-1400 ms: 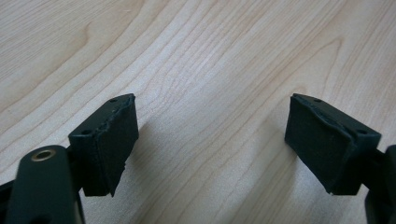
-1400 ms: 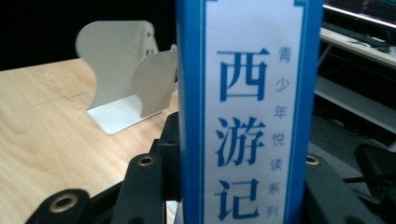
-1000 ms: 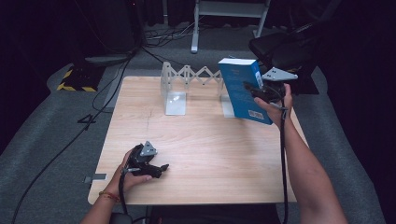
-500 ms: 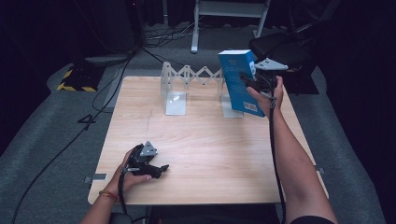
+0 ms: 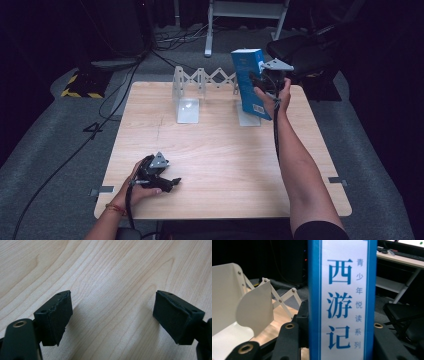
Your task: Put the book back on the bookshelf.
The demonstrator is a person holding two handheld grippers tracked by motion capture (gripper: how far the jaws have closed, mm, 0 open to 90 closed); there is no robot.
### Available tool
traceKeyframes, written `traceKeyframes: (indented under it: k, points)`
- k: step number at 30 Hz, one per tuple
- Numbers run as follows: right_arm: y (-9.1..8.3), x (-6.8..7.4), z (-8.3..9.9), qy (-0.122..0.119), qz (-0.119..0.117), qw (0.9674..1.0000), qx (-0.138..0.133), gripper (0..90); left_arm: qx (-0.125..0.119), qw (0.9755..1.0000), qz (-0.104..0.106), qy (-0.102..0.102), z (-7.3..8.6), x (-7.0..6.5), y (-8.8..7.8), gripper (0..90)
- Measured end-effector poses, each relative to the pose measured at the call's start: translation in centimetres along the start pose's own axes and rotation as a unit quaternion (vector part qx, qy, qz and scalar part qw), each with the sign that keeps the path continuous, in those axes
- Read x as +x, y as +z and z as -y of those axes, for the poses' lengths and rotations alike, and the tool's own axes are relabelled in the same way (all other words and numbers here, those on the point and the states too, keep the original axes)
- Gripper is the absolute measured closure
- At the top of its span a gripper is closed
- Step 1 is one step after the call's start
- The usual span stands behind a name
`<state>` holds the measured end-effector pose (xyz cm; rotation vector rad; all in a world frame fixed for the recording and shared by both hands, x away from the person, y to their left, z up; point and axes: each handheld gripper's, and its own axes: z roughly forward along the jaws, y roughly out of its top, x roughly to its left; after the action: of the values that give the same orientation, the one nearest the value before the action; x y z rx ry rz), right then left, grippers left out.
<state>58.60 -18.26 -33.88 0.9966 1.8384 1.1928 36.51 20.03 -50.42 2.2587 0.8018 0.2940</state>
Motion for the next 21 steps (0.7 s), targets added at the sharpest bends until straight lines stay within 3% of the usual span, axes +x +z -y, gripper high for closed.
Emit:
traceKeyframes:
  k: [7, 14, 21]
  points:
    - [-0.2, 0.6, 1.9, 0.033, 0.009, 0.9987, -0.038, 61.8, 0.000, 1.0000, 0.002, 0.002, 0.0, -0.1, 0.0, 16.6]
    - [-1.2, 1.0, 4.6, 0.040, 0.006, 0.9966, -0.071, 61.6, 0.000, 1.0000, 0.002, 0.003, 0.0, -0.1, 0.0, 16.6]
    - [-2.7, 1.0, 6.0, 0.040, 0.003, 0.9966, -0.071, 60.9, 0.000, 1.0000, -0.001, 0.006, 0.0, -0.2, -0.1, 17.6]
